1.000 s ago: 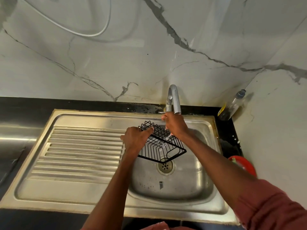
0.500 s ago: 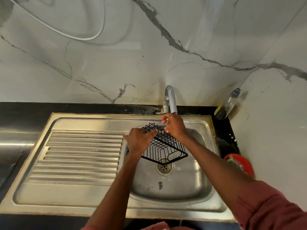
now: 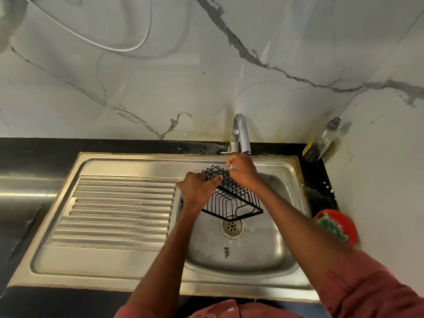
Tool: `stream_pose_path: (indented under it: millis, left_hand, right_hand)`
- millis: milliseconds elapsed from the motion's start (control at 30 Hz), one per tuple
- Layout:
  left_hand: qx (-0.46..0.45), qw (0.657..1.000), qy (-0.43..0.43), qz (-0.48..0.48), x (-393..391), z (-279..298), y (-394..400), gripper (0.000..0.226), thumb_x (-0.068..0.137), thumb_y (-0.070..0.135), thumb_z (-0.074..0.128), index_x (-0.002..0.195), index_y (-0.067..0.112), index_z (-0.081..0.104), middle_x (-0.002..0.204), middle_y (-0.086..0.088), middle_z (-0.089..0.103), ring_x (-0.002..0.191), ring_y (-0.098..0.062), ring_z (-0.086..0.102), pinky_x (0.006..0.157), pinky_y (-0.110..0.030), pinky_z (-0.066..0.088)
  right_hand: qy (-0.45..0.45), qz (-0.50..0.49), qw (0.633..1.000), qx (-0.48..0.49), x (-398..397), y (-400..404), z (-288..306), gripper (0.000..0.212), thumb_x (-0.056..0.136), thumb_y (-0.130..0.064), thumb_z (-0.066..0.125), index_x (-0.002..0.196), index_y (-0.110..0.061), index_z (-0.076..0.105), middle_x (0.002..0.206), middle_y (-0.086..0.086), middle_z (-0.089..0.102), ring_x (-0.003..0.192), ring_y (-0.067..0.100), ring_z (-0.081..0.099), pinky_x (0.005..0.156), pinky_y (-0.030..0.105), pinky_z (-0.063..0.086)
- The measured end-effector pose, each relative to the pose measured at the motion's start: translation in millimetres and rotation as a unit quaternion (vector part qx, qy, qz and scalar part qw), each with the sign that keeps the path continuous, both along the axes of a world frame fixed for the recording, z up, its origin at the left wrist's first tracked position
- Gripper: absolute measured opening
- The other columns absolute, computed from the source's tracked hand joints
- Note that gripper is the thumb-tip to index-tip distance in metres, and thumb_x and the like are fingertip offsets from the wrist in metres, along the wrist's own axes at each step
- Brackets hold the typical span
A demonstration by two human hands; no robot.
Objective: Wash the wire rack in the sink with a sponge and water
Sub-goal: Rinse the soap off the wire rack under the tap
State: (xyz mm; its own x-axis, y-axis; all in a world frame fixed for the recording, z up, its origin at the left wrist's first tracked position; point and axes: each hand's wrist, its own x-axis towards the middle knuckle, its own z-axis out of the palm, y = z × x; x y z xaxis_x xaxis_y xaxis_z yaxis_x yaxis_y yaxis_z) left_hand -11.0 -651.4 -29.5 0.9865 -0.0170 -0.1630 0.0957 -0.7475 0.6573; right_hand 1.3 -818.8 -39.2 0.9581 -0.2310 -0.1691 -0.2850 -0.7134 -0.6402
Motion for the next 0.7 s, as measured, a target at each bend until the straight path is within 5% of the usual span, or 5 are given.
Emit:
stream_pose_path:
  millis: [100,233,367,533,700]
  left_hand:
    - [-0.043,0.999,0.003,-0.019,2.4,-9.0,-1.5,0.059,0.08,0.061,0.075,0.054,0.012,0.059,0.049,-0.003,0.058,0.051,-0.015,0.053,0.091,-0.044,0.053]
    - [-0.111,0.993,0.032,-0.037,6.5,-6.5,-6.7,0.054,0.077,0.06,0.08,0.061,0.012,0.063,0.06,0.002,0.069,0.059,-0.009,0.062,0.075,-0.035,0.055]
    - [-0.116,0.986,0.044,-0.113,2.1,4.2,-32.8,0.044,0.075,0.052,0.087,0.067,0.019,0.06,0.086,0.009,0.068,0.081,-0.001,0.061,0.078,-0.025,0.046]
    - [-0.13,0.973,0.055,-0.184,5.0,-8.3,-57.5,0.058,0.057,0.076,0.084,0.086,0.026,0.072,0.117,0.015,0.06,0.117,-0.02,0.058,0.102,-0.049,0.051]
    - [-0.187,0.957,0.021,-0.22,8.9,3.0,-74.1,0.03,0.088,0.04,0.079,0.093,0.012,0.073,0.12,0.01,0.06,0.116,-0.015,0.06,0.105,-0.05,0.051]
  right_hand:
    - [0.067,-0.053,0.99,0.114,-24.3,-27.3,-12.5,0.011,0.101,-0.022,0.056,0.104,-0.02,0.066,0.101,0.002,0.067,0.089,0.015,0.062,0.07,0.027,0.049]
    - [0.124,-0.135,0.959,0.216,-66.9,-45.8,-30.0,0.042,0.101,-0.053,0.05,0.107,-0.014,0.066,0.096,0.008,0.066,0.094,0.026,0.063,0.085,0.038,0.048]
    - [0.146,-0.325,0.865,0.354,-101.8,-53.7,-36.6,0.071,0.101,-0.063,0.042,0.153,-0.015,0.039,0.156,0.016,0.041,0.142,0.037,0.04,0.113,0.047,0.034]
    - [0.241,-0.376,0.716,0.536,-125.3,-60.1,-43.5,0.049,0.096,-0.047,0.057,0.114,-0.005,0.073,0.089,0.016,0.076,0.072,0.031,0.073,0.065,0.033,0.06]
    - [0.282,-0.378,0.656,0.59,-130.3,-55.5,-58.2,0.05,0.085,-0.051,0.065,0.094,-0.002,0.071,0.09,0.019,0.069,0.088,0.032,0.064,0.1,0.046,0.048]
